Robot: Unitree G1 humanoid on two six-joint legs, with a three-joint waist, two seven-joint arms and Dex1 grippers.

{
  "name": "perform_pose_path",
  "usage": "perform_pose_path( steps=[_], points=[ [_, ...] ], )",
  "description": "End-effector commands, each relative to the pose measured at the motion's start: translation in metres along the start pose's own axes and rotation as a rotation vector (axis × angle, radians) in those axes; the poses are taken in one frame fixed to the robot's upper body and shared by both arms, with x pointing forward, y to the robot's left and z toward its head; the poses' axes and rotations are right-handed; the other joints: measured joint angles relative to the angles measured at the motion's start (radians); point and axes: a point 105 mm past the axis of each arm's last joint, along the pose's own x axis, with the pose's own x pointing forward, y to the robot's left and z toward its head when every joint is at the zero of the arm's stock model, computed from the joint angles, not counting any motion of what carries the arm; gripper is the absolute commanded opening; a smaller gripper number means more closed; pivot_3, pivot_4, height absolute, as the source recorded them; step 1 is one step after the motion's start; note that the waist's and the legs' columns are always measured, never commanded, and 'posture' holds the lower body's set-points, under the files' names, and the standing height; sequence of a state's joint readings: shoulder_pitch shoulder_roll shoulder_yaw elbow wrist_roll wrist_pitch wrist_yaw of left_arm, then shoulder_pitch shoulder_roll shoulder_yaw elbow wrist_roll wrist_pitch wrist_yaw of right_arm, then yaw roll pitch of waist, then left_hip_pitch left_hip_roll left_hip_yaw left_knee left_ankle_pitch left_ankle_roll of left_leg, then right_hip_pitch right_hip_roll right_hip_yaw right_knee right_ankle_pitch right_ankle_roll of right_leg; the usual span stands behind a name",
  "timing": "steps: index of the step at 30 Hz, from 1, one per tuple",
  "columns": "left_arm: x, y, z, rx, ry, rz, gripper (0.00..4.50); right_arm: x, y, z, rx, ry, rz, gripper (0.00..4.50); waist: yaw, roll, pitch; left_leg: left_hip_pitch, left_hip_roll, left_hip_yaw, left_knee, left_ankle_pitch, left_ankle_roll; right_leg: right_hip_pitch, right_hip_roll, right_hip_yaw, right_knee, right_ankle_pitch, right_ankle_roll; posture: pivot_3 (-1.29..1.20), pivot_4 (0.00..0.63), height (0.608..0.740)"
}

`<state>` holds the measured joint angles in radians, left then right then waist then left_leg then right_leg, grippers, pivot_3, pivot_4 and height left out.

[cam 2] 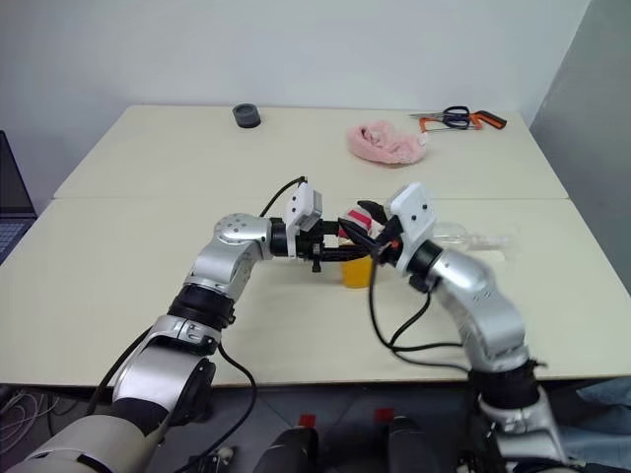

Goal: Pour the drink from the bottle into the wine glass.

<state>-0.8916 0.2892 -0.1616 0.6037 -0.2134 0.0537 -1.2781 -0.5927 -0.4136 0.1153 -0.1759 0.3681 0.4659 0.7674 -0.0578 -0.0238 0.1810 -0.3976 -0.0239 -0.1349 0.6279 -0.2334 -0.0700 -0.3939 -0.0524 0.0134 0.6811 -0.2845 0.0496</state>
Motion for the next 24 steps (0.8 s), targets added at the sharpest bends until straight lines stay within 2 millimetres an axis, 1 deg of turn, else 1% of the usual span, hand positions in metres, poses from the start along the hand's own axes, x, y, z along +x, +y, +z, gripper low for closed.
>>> perform_pose_path(
  steps=[1,3,6,9,11,14,16,17,18,21,22,24],
  points=[
    [0.013,-0.003,0.028,0.133,-0.029,-0.079,1.82,0.005,0.004,-0.019,0.010,0.113,0.236,1.83,-0.001,0.000,0.000,0.000,0.000,0.000,0.000,0.000,0.000,0.000,0.000,0.000,0.000,0.000,0.000,0.00,0.150,0.740],
    [0.013,-0.001,0.029,0.138,-0.030,-0.073,1.82,0.003,-0.008,-0.022,0.003,0.144,0.246,1.83,-0.002,0.000,0.000,0.000,0.000,0.000,0.000,0.000,0.000,0.000,0.000,0.000,0.000,0.000,0.000,0.00,0.150,0.740],
    [0.013,0.001,0.031,0.139,-0.037,-0.065,1.82,-0.001,-0.010,-0.020,0.014,0.147,0.251,1.83,-0.001,0.000,0.000,0.000,0.000,0.000,0.000,0.000,0.000,0.000,0.000,0.000,0.000,0.000,0.000,0.00,0.150,0.740],
    [0.012,0.004,0.030,0.126,-0.047,-0.040,1.82,-0.006,-0.022,-0.013,0.026,0.088,0.096,1.83,0.001,0.000,0.000,0.000,0.000,0.000,0.001,0.000,0.000,0.000,-0.001,0.000,0.000,0.000,0.000,0.00,0.150,0.740],
    [0.012,0.005,0.030,0.114,-0.054,-0.027,1.82,-0.013,-0.022,-0.006,0.040,0.039,0.033,2.59,0.002,0.000,0.000,0.000,0.000,-0.001,0.001,0.000,0.000,0.000,-0.001,0.000,0.000,0.000,0.000,0.00,0.150,0.740],
    [0.013,0.007,0.030,0.101,-0.061,-0.008,1.82,-0.027,-0.020,0.009,0.027,-0.020,-0.106,3.58,0.009,0.000,0.000,-0.002,-0.001,-0.001,0.002,0.000,0.000,-0.001,-0.001,0.000,0.000,0.000,0.000,0.00,0.150,0.740],
    [0.014,0.009,0.030,0.091,-0.064,0.005,1.82,-0.031,-0.012,0.017,0.013,-0.034,-0.185,4.28,0.009,0.000,0.000,-0.003,-0.001,0.000,0.001,0.000,0.000,-0.003,-0.002,0.001,0.001,0.000,0.000,0.00,0.150,0.740],
    [0.014,0.010,0.030,0.090,-0.063,0.008,1.82,-0.032,-0.007,0.019,0.010,-0.036,-0.207,4.29,0.008,0.000,0.000,-0.003,-0.001,0.000,0.001,0.000,0.000,-0.003,-0.002,0.001,0.001,0.000,0.000,0.00,0.150,0.740],
    [0.014,0.011,0.029,0.090,-0.060,0.012,1.82,-0.031,-0.003,0.021,-0.012,-0.033,-0.265,4.29,0.005,0.000,0.000,-0.003,-0.001,0.000,0.001,0.000,0.000,-0.003,-0.001,0.001,0.001,0.000,0.000,0.00,0.150,0.740],
    [0.016,0.014,0.028,0.092,-0.054,0.027,1.82,-0.020,0.020,0.027,0.013,-0.053,-0.392,4.29,-0.002,0.001,0.000,-0.003,0.000,0.000,0.000,0.000,0.000,-0.004,0.000,0.001,0.002,0.000,0.000,0.00,0.150,0.740],
    [0.016,0.014,0.028,0.091,-0.053,0.031,1.82,-0.017,0.025,0.028,0.023,-0.061,-0.417,4.29,-0.003,0.001,0.000,-0.002,0.001,0.000,0.000,0.000,0.000,-0.004,0.000,0.002,0.002,0.000,0.000,0.00,0.150,0.740],
    [0.018,0.015,0.027,0.091,-0.050,0.032,1.82,-0.013,0.025,0.024,0.055,-0.050,-0.490,4.29,-0.003,0.001,0.000,-0.003,0.000,0.001,0.000,0.000,0.000,-0.006,0.000,0.003,0.004,0.000,0.000,0.00,0.150,0.740]
  ],
)
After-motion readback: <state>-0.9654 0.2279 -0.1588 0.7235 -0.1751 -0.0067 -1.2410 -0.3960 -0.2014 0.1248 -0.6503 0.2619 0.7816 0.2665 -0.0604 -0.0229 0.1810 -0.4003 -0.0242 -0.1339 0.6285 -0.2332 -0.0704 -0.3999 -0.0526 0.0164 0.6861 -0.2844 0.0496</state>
